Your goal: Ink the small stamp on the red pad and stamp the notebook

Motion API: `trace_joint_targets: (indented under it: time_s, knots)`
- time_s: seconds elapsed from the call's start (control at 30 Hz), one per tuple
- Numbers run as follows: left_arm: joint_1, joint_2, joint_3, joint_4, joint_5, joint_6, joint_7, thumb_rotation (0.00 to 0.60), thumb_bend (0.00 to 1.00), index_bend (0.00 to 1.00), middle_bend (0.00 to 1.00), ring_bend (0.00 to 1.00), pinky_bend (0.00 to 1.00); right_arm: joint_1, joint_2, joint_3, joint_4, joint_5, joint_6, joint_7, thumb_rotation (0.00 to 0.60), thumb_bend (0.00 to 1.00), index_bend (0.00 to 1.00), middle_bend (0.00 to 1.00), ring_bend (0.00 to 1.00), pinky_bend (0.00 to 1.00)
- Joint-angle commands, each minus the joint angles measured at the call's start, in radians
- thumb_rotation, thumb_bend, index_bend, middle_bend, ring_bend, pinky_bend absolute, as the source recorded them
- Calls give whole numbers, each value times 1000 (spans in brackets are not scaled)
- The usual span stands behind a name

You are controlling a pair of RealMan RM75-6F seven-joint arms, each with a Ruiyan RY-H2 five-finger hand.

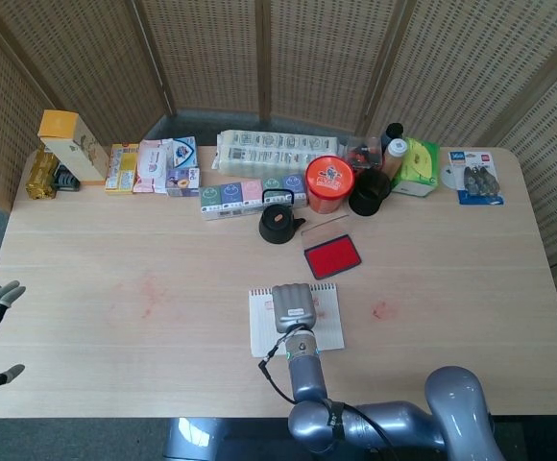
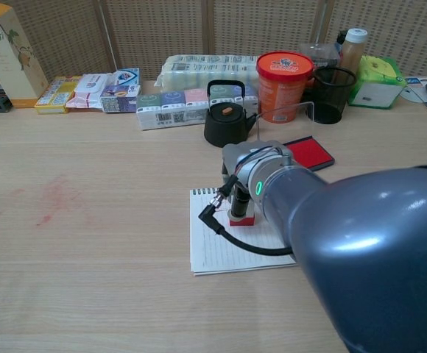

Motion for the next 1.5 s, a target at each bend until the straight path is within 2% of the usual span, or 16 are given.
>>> trace_joint_targets:
  time_s: [0.03, 0.27, 0.33, 0.53, 0.73, 0.8, 1.0, 1.17, 1.33, 1.5]
  knots:
    - [0, 1, 0, 0, 0, 0, -2, 600, 0, 0, 0, 0, 3, -1, 3, 3, -4, 1, 4, -4, 600, 476, 631, 947, 1000, 1000]
    - [-1, 2, 2, 0, 2, -3, -8, 600, 0, 0, 0, 0, 3, -3, 32, 17, -73, 12, 53, -37, 600, 476, 632, 947, 1000, 1000]
    - [-4, 4, 3, 0, 4, -9, -14, 600, 0, 0, 0, 0, 3, 12, 64, 53, -162, 31, 140, -96, 600, 476, 631, 947, 1000, 1000]
    - [1, 9, 8, 4, 21, 6, -27, 600, 0, 0, 0, 0, 3, 49, 120, 131, -323, 49, 271, -177, 600, 476, 631, 947, 1000, 1000]
    - [3, 9, 11, 4, 29, 11, -26, 600, 0, 0, 0, 0, 3, 61, 175, 163, -420, 48, 338, -207, 600, 477, 632, 947, 1000, 1000]
    - [4, 8, 12, 2, 30, 10, -21, 600, 0, 0, 0, 0, 3, 55, 201, 156, -439, 43, 338, -208, 600, 477, 631, 947, 1000, 1000]
    - [4, 5, 12, -2, 26, 9, -7, 600, 0, 0, 0, 0, 4, -30, 334, 76, -452, 12, 202, -129, 600, 476, 633, 946, 1000, 1000]
    - [0, -1, 7, -3, 9, -4, 8, 600, 0, 0, 0, 0, 3, -106, 432, 26, -377, 14, 33, -11, 600, 477, 634, 947, 1000, 1000]
    - [-7, -7, 1, -7, -14, -23, 24, 600, 0, 0, 0, 0, 3, -140, 461, -19, -258, 8, -89, 83, 600, 477, 633, 947, 1000, 1000]
    - [-9, -11, -4, -8, -31, -30, 34, 600, 0, 0, 0, 0, 3, -143, 458, -51, -169, 0, -147, 120, 600, 477, 633, 947, 1000, 1000]
